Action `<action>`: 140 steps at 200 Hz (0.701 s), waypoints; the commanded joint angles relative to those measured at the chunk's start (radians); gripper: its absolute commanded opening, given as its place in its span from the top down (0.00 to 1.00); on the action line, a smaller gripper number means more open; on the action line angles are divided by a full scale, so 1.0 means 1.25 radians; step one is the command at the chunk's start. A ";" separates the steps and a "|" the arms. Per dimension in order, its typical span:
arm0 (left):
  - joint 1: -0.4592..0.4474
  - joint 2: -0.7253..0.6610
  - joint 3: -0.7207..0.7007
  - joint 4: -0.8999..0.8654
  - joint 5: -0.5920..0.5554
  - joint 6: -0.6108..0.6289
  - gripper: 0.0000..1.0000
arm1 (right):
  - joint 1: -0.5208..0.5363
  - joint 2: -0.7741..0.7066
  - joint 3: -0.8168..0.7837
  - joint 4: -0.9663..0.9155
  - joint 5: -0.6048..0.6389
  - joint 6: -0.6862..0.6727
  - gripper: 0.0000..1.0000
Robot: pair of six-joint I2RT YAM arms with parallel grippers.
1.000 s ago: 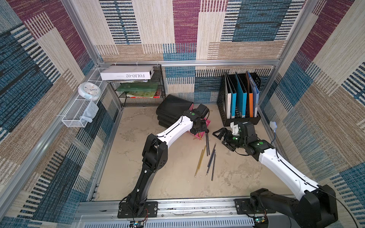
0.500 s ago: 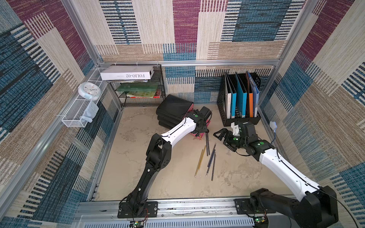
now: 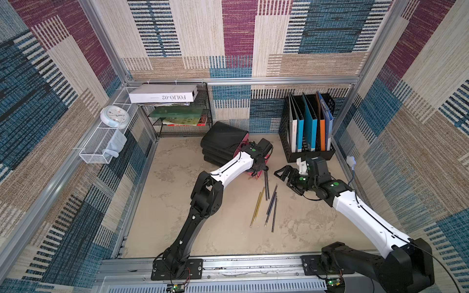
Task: Please place the pencils in the drawer according to their color
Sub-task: Adjust the pencil in the drawer.
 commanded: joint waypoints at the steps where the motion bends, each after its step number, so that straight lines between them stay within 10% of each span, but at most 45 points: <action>1: -0.001 0.006 0.008 0.009 -0.018 0.007 1.00 | 0.001 0.002 -0.006 -0.005 0.000 -0.006 0.00; 140: 0.004 -0.015 -0.036 0.124 -0.094 -0.086 1.00 | 0.001 -0.007 -0.038 -0.015 0.004 -0.006 0.00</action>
